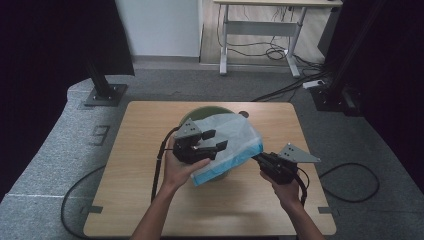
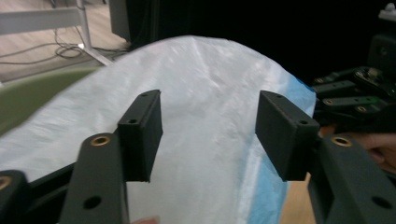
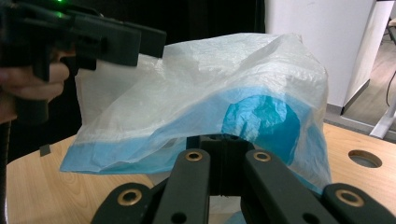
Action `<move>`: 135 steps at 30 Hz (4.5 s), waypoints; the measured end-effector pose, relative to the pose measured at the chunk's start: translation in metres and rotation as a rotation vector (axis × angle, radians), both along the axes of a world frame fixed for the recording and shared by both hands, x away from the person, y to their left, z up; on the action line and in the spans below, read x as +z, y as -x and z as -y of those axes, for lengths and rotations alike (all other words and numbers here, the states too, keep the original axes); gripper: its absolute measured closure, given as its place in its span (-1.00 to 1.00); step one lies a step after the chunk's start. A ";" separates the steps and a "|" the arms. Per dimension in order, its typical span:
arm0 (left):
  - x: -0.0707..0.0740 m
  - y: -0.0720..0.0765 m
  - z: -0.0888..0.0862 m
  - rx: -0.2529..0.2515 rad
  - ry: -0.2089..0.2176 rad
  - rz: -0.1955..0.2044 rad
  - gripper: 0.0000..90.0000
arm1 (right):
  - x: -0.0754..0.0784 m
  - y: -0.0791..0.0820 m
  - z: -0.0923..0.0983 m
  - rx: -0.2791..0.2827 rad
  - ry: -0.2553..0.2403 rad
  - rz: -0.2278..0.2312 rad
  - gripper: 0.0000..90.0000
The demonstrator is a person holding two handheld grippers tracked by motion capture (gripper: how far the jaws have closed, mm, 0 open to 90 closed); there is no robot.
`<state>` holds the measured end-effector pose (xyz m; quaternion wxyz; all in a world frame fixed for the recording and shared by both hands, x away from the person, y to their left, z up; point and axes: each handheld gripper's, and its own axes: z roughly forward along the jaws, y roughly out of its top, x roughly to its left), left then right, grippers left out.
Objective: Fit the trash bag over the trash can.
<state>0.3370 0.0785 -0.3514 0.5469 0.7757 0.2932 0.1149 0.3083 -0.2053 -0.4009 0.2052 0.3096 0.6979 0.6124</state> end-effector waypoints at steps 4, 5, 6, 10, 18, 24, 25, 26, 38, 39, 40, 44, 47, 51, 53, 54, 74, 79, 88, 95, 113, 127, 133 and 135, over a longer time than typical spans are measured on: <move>-0.006 0.002 0.005 0.000 -0.031 -0.004 -0.24 | 0.000 -0.002 0.000 -0.005 -0.001 -0.008 0.98; -0.007 0.001 0.006 0.014 -0.050 -0.002 -0.26 | 0.000 -0.003 0.000 -0.007 -0.002 -0.009 0.98; -0.009 -0.001 0.007 0.028 -0.067 -0.006 -0.30 | 0.000 -0.003 0.001 -0.007 -0.004 -0.010 0.98; -0.010 -0.008 0.006 0.110 -0.126 0.003 -0.36 | -0.001 -0.002 0.000 -0.004 -0.002 -0.009 0.98; -0.021 -0.021 0.009 0.078 -0.196 -0.076 -0.30 | -0.003 -0.001 0.000 -0.001 0.003 -0.012 0.98; -0.021 -0.021 0.009 0.063 -0.200 -0.087 0.08 | -0.002 0.000 0.001 -0.004 0.004 -0.010 0.98; -0.021 -0.020 0.008 0.058 -0.202 -0.089 0.17 | -0.002 0.001 0.001 -0.005 0.003 -0.009 0.98; -0.021 -0.020 0.008 0.052 -0.204 -0.091 0.24 | -0.002 0.001 0.002 -0.006 0.002 -0.008 0.98; -0.028 -0.019 0.003 0.020 -0.189 -0.094 0.98 | -0.002 0.001 0.008 -0.026 -0.005 -0.013 0.98; -0.027 -0.019 0.002 0.022 -0.180 -0.091 0.99 | -0.002 0.001 0.009 -0.028 -0.007 -0.014 0.98; -0.027 -0.019 0.001 0.022 -0.171 -0.088 0.99 | -0.002 0.000 0.010 -0.031 -0.008 -0.013 0.98; -0.023 -0.017 -0.004 0.018 -0.121 -0.086 0.99 | -0.003 0.001 0.014 -0.040 -0.018 -0.020 0.98; -0.020 -0.014 -0.004 -0.019 -0.089 -0.087 0.99 | -0.004 0.001 0.015 -0.039 -0.022 -0.025 0.98; -0.020 -0.010 0.003 -0.075 -0.074 -0.092 0.66 | -0.004 0.001 0.012 -0.028 -0.025 -0.023 0.98; -0.022 -0.006 0.008 -0.087 -0.079 -0.088 0.43 | -0.003 0.001 0.009 -0.023 -0.027 -0.020 0.98; -0.022 -0.005 0.010 -0.088 -0.086 -0.084 0.30 | -0.002 0.001 0.009 -0.023 -0.026 -0.017 0.98; -0.036 -0.001 0.014 -0.079 -0.116 -0.074 0.58 | -0.002 0.001 0.012 -0.028 -0.036 -0.023 0.98; -0.035 -0.004 0.012 -0.098 -0.084 -0.094 0.71 | -0.003 0.001 0.014 -0.032 -0.042 -0.026 0.98; -0.028 -0.008 0.005 -0.115 0.005 -0.112 0.98 | -0.003 0.001 0.016 -0.033 -0.042 -0.032 0.98; -0.021 -0.015 -0.004 -0.117 0.132 -0.119 0.99 | -0.007 -0.001 0.017 -0.033 -0.036 -0.042 0.98; -0.012 -0.028 -0.053 0.025 0.296 -0.090 1.00 | -0.020 -0.008 0.031 -0.085 -0.007 -0.069 0.98; -0.023 -0.004 -0.088 0.059 0.259 -0.052 1.00 | -0.027 0.004 0.025 -0.066 0.050 -0.057 0.98; -0.028 0.009 -0.096 0.050 0.243 -0.034 1.00 | -0.033 0.010 0.020 -0.024 0.049 -0.067 0.98; -0.031 0.013 -0.099 0.047 0.240 -0.033 1.00 | -0.037 0.013 0.019 -0.007 0.052 -0.071 0.98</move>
